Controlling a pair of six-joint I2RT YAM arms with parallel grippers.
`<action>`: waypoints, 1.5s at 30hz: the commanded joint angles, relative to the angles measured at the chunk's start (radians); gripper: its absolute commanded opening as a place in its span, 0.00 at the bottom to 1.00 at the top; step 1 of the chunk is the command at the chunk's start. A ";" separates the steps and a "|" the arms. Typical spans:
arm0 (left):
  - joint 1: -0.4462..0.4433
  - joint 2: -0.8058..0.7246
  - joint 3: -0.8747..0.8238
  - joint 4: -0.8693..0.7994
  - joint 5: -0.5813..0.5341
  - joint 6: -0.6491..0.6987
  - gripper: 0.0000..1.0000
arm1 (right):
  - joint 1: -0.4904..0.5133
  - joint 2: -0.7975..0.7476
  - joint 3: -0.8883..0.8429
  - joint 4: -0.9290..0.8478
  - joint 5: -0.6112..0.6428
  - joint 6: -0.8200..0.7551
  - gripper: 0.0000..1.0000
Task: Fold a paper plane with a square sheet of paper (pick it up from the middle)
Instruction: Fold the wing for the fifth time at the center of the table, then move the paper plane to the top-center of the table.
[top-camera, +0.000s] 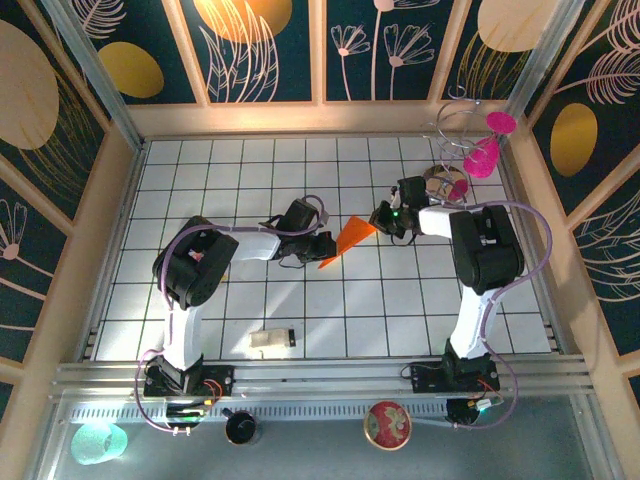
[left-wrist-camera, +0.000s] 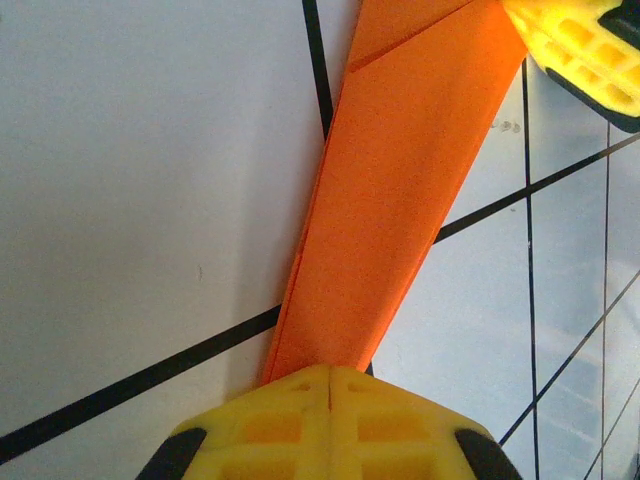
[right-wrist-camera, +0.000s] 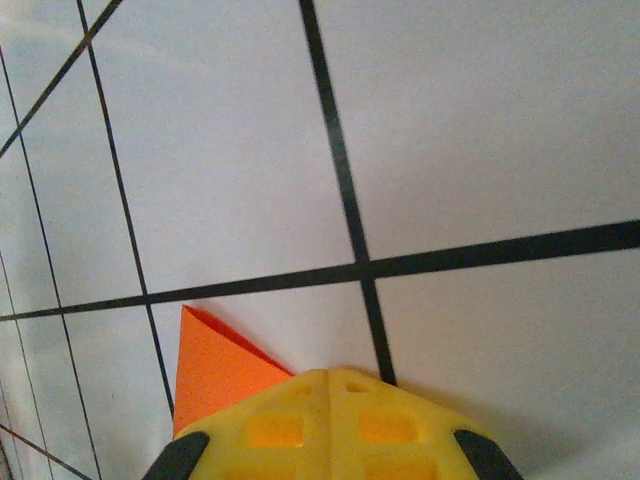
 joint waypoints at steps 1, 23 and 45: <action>0.006 0.041 -0.057 -0.176 -0.028 -0.012 0.00 | -0.029 0.002 -0.024 0.026 0.127 -0.006 0.03; 0.067 -0.186 0.044 -0.098 0.032 -0.014 0.38 | 0.163 -0.296 -0.051 -0.144 0.337 0.094 0.36; 0.200 -0.387 -0.117 -0.166 -0.290 0.090 0.96 | 0.381 -0.093 0.176 -0.438 0.491 0.354 0.70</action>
